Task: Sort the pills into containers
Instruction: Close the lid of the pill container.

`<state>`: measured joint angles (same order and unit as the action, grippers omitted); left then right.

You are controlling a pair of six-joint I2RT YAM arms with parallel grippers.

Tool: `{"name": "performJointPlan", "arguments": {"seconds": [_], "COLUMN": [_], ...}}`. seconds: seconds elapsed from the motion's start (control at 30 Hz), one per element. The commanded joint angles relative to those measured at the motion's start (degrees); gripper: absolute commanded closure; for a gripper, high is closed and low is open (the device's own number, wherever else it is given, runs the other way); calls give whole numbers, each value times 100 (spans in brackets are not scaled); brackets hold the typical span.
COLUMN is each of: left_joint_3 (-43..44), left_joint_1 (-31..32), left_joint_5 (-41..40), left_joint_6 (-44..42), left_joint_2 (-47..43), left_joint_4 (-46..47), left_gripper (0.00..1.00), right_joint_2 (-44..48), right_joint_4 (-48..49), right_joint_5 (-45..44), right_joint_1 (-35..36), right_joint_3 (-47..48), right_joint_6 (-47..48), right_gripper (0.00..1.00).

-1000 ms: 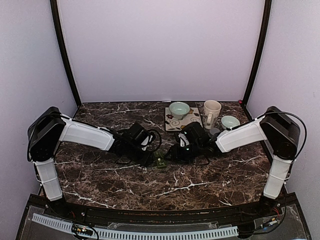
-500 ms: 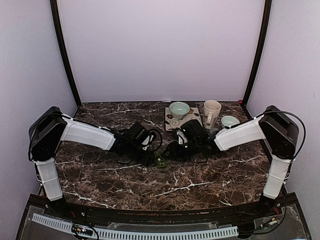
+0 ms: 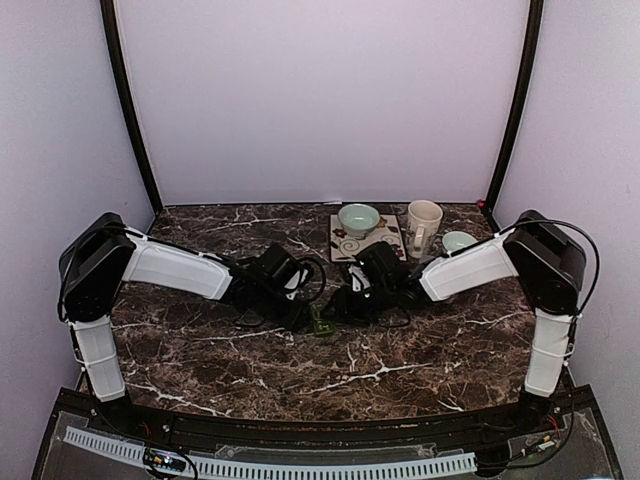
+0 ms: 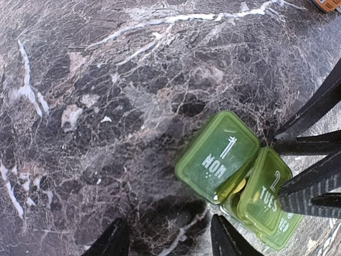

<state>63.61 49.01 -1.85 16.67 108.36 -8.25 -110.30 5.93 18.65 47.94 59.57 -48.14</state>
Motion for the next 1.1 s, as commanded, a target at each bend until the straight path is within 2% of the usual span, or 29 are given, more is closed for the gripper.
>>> {"name": "performJointPlan", "arguments": {"seconds": [0.0,1.07], "left_joint_3": [65,-103], "left_joint_1": [-40,-76], "left_joint_5": [91,167], "left_joint_6": [-76,-78], "left_joint_2": [45,1], "left_joint_4": [-54,116], "left_gripper": [46,46], "right_joint_2": [-136,-546], "right_joint_4": [-48,-782], "right_joint_5": [77,-33], "right_joint_1": [16,246], "right_joint_3": [243,850], "right_joint_6": [133,422], "right_gripper": [57,57]}}
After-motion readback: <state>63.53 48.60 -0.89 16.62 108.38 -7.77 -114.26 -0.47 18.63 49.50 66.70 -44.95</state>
